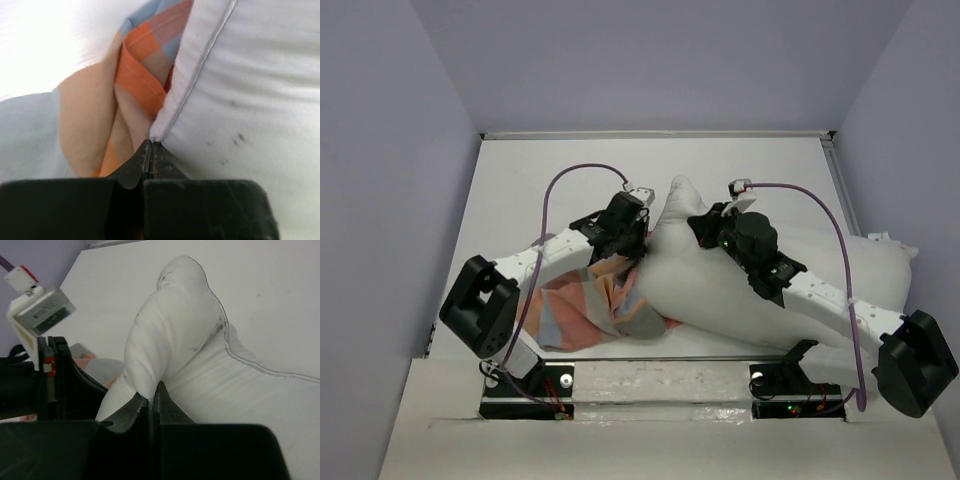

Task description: Put the pillow into the pillowcase

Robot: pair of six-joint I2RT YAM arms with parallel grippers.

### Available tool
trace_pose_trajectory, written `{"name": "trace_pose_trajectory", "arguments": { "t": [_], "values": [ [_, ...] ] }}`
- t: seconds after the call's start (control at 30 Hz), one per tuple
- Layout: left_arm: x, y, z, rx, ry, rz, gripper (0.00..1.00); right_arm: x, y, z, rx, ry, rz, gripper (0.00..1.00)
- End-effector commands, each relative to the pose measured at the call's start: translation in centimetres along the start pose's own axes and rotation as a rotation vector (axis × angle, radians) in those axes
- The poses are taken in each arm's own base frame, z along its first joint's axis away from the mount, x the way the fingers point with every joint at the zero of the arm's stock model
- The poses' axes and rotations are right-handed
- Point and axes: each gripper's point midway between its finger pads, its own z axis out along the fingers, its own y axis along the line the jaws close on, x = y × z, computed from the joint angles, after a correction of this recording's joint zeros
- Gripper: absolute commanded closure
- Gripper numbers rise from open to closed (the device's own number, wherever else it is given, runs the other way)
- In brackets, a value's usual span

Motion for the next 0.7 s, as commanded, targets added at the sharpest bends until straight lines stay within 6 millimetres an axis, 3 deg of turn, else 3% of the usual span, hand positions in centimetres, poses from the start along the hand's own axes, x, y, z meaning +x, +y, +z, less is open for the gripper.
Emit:
{"name": "trace_pose_trajectory", "arguments": {
  "t": [0.0, 0.1, 0.13, 0.23, 0.43, 0.53, 0.67],
  "values": [
    [-6.5, 1.1, -4.7, -0.046, -0.285, -0.081, 1.0, 0.1, 1.3, -0.7, -0.073, 0.005, -0.006, 1.0],
    [-10.5, 0.3, -8.4, 0.025, -0.491, -0.144, 1.0, 0.2, 2.3, -0.7, -0.13, 0.016, -0.024, 1.0],
    [-11.3, 0.3, -9.8, 0.039, -0.534, -0.165, 1.0, 0.4, 3.2, -1.0, -0.182, 0.031, -0.031, 1.0],
    [-12.2, 0.6, -11.6, 0.071, -0.592, -0.181, 1.0, 0.9, 5.3, -1.3, -0.295, 0.061, -0.063, 1.0],
    [-14.0, 1.4, -12.8, 0.144, -0.652, -0.205, 1.0, 2.6, 9.4, -2.9, -0.529, 0.135, -0.156, 1.0],
    [-15.5, 1.9, -13.6, 0.18, -0.691, -0.23, 1.0, 2.9, 10.4, -3.7, -0.591, 0.151, -0.196, 1.0],
    [-17.0, 1.1, -15.0, 0.233, -0.74, -0.226, 1.0, 4.8, 11.1, -4.4, -0.645, 0.221, -0.219, 1.0]
  ]
}}
